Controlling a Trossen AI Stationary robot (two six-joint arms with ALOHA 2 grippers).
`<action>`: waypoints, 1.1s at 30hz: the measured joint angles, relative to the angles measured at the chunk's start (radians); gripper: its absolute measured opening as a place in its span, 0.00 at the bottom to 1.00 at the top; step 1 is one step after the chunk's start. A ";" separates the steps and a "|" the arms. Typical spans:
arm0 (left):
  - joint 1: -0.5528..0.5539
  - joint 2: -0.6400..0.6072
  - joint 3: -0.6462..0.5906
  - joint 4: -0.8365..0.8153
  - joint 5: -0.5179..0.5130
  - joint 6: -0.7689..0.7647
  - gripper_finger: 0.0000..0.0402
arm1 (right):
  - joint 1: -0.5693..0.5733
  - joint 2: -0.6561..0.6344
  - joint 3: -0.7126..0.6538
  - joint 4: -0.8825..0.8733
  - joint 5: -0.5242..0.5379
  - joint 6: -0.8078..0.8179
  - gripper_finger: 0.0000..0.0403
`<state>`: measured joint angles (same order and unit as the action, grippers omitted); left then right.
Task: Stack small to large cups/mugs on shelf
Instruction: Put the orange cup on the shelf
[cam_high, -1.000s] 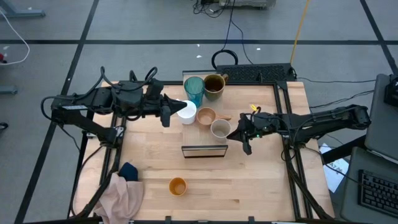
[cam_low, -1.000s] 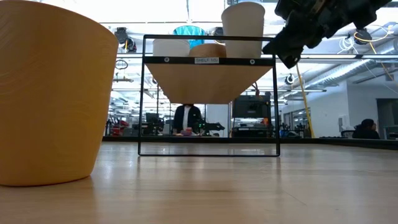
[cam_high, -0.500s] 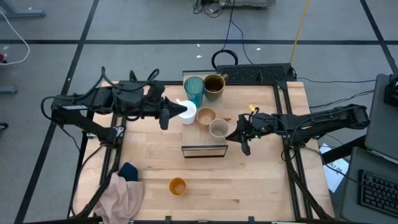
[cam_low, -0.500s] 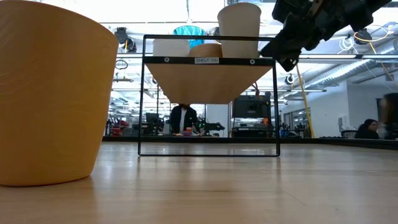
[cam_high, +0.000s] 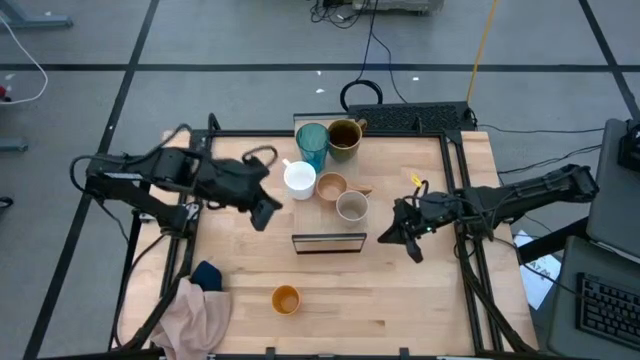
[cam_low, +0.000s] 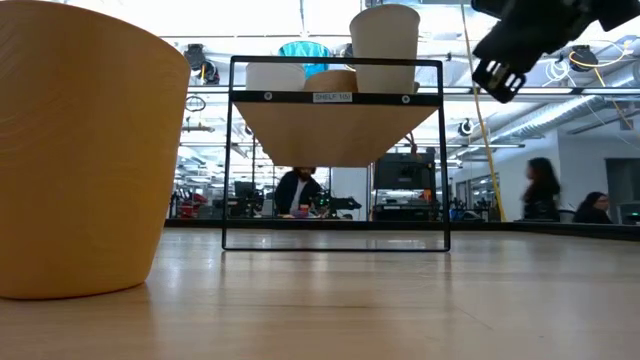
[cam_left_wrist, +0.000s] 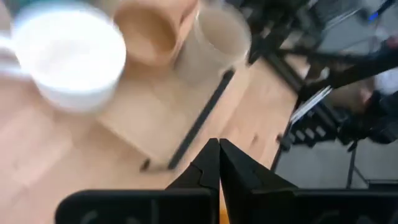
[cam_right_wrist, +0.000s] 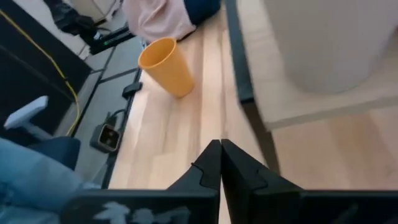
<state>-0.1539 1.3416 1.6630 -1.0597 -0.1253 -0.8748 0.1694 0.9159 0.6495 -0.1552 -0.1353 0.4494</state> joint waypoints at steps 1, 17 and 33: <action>-0.012 0.010 0.000 -0.016 0.012 -0.020 0.01 | 0.010 -0.001 0.000 -0.006 0.000 0.009 0.00; -0.276 0.271 -0.001 -0.155 0.224 -0.198 0.42 | 0.088 -0.015 -0.001 -0.139 -0.025 0.124 0.01; -0.438 0.476 0.000 -0.167 0.089 -0.423 0.50 | 0.129 -0.015 -0.001 -0.215 -0.026 0.134 0.12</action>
<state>-0.5915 1.8176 1.6627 -1.2264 -0.0362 -1.2977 0.2985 0.9009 0.6483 -0.3701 -0.1617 0.5837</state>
